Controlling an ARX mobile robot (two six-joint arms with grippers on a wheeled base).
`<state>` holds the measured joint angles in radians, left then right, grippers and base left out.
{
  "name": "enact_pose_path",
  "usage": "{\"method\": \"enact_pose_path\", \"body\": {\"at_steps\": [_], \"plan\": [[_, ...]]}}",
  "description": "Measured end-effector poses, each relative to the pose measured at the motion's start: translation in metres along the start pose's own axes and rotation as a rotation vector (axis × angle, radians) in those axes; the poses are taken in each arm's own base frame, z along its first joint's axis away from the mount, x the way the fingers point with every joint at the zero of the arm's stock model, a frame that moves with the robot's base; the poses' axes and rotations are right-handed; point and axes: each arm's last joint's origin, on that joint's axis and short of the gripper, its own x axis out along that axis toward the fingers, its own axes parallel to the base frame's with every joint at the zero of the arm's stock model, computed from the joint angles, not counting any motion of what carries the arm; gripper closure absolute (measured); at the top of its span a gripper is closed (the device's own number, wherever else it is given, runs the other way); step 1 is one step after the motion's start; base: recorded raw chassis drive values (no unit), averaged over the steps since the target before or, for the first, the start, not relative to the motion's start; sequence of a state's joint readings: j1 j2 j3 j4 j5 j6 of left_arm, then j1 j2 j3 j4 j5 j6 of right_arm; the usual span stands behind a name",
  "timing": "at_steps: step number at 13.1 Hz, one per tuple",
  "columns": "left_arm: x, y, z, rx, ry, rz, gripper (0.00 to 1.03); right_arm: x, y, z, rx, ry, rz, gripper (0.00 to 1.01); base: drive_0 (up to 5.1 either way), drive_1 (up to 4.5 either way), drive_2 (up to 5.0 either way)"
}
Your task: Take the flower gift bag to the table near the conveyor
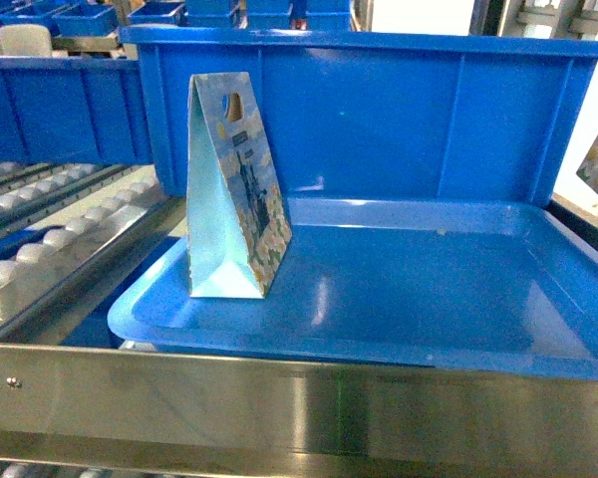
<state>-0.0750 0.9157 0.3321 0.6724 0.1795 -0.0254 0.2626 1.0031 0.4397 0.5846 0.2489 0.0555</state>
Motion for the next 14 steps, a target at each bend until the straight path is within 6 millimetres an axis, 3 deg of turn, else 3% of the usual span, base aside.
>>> {"method": "enact_pose_path", "body": {"at_steps": [2,4,10,14], "plan": [[0.000,0.000,0.000,0.000,0.000,0.000,0.05,-0.034,-0.016,-0.003,-0.011,-0.010,-0.037,0.99,0.0,0.00,0.0],[0.000,0.000,0.000,0.000,0.000,0.000,0.05,-0.056,-0.030,-0.007,-0.022,-0.053,-0.073,0.99,0.0,0.00,0.0],[0.000,0.000,0.000,0.000,0.000,0.001,0.05,-0.064,-0.038,-0.014,-0.050,-0.059,-0.122,0.99,0.0,0.00,0.0],[0.039,-0.004,0.002,-0.001,-0.049,0.051,0.05,-0.064,-0.038,-0.014,-0.050,-0.059,-0.122,0.99,0.0,0.00,0.0]]}}
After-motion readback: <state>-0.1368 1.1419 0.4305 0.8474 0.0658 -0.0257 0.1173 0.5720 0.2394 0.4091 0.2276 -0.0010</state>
